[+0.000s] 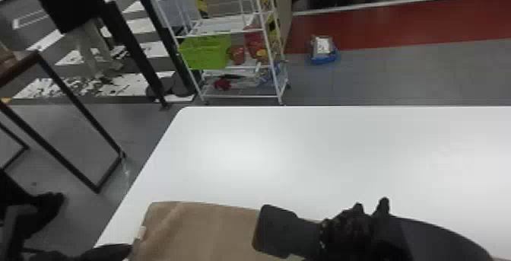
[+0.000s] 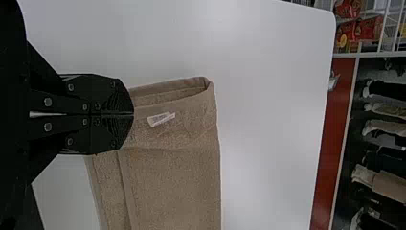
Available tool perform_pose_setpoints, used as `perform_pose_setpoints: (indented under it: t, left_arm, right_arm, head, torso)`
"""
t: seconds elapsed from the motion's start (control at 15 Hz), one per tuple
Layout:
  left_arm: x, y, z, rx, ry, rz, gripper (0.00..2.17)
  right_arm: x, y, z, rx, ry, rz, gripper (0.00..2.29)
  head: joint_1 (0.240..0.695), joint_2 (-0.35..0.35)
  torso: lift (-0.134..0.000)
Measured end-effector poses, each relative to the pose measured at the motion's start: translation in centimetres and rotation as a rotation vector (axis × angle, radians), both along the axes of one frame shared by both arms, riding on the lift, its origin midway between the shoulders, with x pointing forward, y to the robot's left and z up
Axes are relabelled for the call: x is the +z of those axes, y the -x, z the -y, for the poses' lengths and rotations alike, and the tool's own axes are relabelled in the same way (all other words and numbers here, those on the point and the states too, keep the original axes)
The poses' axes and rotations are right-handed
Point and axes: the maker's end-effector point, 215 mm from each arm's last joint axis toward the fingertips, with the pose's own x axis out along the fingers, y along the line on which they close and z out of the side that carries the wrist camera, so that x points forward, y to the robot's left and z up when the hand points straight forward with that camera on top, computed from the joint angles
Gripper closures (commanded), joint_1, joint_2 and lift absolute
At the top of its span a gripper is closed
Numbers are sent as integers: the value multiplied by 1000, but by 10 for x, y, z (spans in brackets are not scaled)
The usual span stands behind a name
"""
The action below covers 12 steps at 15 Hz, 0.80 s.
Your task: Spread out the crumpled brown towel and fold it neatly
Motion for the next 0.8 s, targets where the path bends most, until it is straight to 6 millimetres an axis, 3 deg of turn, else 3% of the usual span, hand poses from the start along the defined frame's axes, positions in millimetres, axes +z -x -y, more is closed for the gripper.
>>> perform_pose_setpoints:
  t: [0.2, 0.47, 0.8]
  left_arm:
    - [1, 1, 1, -3, 2, 2, 1713]
    - [19, 3, 1, -2, 3, 24, 1713]
    - [15, 9, 9, -30, 21, 8, 1717]
  right_arm:
    - [-17, 1, 9, 4, 41, -7, 1048]
    - [4, -9, 6, -12, -17, -9, 1048]
    - [-2, -4, 9, -2, -16, -26, 1048]
  head:
    - [695, 350]
    - [695, 350]
    - [695, 350]
  torso:
    - [-122]
    - [-122]
    - [-122]
